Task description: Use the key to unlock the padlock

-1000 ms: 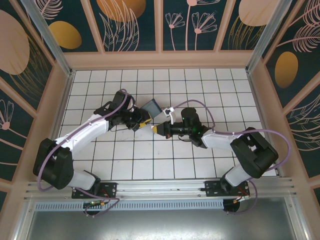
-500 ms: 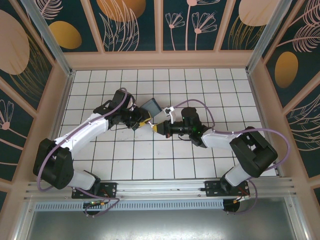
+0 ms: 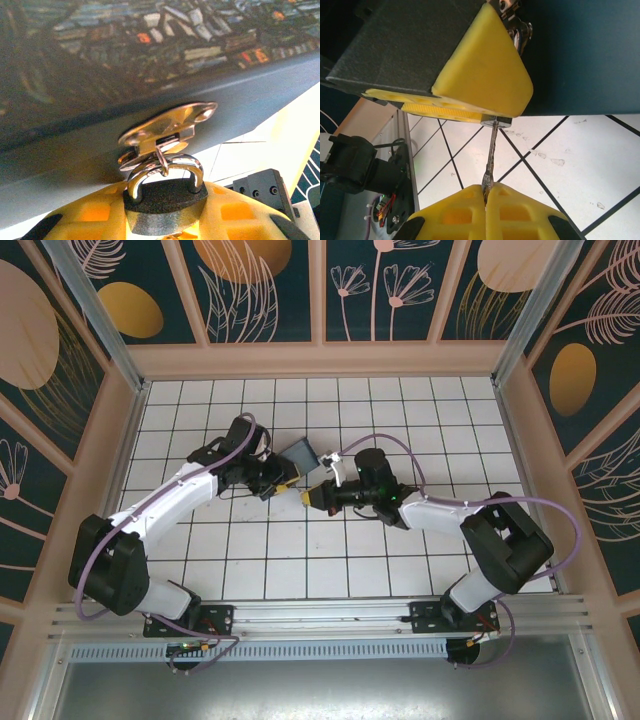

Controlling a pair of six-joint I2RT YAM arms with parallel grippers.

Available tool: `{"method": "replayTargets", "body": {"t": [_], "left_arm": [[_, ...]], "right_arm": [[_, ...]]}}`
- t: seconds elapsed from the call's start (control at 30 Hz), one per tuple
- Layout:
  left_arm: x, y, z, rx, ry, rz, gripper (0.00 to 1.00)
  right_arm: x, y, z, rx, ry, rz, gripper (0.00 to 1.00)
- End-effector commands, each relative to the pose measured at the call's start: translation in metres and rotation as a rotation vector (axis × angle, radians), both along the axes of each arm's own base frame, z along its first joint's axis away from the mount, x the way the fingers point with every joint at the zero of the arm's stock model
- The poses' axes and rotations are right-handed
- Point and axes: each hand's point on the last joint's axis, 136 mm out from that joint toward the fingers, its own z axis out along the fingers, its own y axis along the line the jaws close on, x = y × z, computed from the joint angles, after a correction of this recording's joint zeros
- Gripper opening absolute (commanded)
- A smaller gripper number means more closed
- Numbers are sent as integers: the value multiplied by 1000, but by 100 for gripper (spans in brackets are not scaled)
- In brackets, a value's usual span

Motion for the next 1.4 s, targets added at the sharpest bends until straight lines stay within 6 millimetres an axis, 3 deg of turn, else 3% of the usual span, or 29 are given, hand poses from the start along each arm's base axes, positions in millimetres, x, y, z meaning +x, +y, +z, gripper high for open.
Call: {"method": "replayTargets", "body": {"t": [0.0, 0.17, 0.5, 0.7, 0.93, 1.07, 1.27, 1.37], "left_arm": [[-13, -15, 6, -38, 15, -96, 16], [-10, -19, 13, -57, 5, -101, 16], [-5, -9, 19, -108, -2, -65, 16], [-5, -7, 17, -116, 0, -54, 16], [13, 22, 1, 112, -47, 6, 16], [29, 26, -10, 181, -51, 23, 15], [42, 28, -6, 240, -67, 9, 16], [41, 29, -24, 252, -66, 17, 16]], "right_arm": [[2, 13, 51, 88, -187, 57, 0], [9, 8, 47, 94, -162, 54, 0], [-4, 12, 55, 197, -35, 165, 0], [-1, 7, 47, 218, 58, 149, 0], [1, -4, 15, 66, 86, 60, 0], [-10, -15, 3, 17, 138, 37, 0], [-22, -35, 8, -3, 157, -29, 0], [-27, -44, 14, -9, 146, -60, 0]]}}
